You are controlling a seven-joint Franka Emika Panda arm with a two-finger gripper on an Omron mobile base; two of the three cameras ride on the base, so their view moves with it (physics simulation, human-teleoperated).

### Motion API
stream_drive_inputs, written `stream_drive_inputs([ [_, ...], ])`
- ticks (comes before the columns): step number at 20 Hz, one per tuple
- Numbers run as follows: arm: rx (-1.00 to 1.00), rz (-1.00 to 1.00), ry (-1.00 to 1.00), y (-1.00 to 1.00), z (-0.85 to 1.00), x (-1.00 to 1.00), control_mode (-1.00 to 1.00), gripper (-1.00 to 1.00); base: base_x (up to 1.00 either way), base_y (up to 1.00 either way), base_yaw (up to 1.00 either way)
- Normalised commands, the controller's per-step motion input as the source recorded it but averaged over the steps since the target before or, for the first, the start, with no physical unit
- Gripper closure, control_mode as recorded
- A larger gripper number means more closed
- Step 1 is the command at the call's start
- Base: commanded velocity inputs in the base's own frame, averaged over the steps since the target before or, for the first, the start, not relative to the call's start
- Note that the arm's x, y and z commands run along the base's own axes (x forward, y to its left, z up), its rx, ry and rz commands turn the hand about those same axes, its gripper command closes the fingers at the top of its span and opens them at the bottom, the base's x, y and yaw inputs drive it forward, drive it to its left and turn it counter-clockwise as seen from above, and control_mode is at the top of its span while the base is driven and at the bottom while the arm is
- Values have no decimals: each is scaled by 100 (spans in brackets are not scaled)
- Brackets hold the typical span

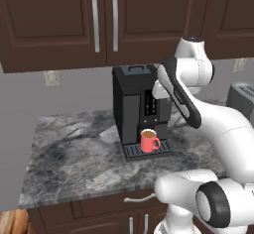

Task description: Pick up the brewed coffee from the coffee machine and place it next to the breakfast plate on the dining counter.

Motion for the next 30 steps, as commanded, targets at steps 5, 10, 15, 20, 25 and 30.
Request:
stream_drive_inputs([
  [5, 0, 0, 0, 12, -20, -20, -100, -100, 0, 0, 0],
  [10, -6, 4, -32, 5, -72, -91, -100, -100, 0, 0, 0],
  [15, 5, 27, -48, -23, -89, -90, -100, -100, 0, 0, 0],
  [20, 20, 42, -42, -29, -52, -29, -100, -100, 0, 0, 0],
  [25, 24, 56, -24, -46, -30, 14, -100, -100, 0, 0, 0],
  [30, 12, 31, -13, -24, -48, -5, -100, -100, 0, 0, 0],
])
